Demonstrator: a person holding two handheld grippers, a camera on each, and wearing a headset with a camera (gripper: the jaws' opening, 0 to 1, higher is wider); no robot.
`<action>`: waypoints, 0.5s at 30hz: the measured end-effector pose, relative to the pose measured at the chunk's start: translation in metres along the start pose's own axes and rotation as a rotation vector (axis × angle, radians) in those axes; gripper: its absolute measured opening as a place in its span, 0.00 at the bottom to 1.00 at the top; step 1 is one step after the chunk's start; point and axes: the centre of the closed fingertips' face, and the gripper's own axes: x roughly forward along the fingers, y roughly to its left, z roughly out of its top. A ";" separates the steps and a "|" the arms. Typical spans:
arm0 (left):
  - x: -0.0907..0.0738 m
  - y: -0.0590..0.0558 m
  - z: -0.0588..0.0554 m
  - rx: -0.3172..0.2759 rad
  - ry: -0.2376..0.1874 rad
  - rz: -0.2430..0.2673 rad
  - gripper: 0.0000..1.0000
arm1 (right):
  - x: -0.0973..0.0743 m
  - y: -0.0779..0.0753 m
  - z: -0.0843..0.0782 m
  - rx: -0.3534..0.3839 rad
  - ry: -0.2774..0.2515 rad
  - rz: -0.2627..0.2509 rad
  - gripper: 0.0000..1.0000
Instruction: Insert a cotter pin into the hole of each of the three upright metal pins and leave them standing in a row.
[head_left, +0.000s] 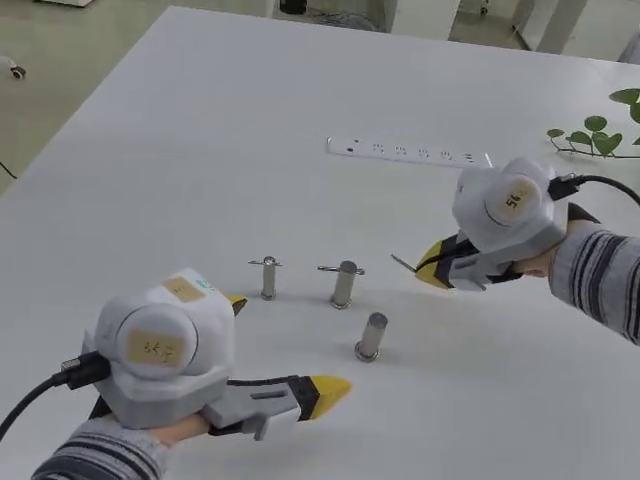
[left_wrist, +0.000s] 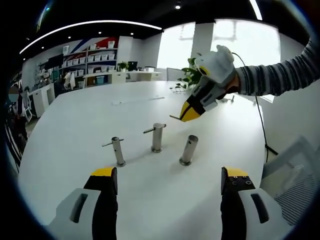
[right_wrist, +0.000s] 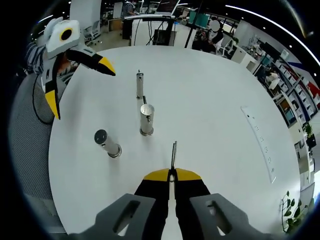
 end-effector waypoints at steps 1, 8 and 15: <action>0.000 -0.001 0.002 0.000 -0.003 -0.001 0.83 | -0.002 0.003 0.001 -0.013 -0.004 -0.004 0.00; -0.003 -0.010 0.014 -0.016 -0.023 -0.031 0.75 | -0.019 0.030 0.011 -0.081 -0.038 -0.016 0.00; -0.002 -0.022 0.021 -0.017 -0.038 -0.063 0.63 | -0.030 0.052 0.022 -0.160 -0.060 -0.028 0.00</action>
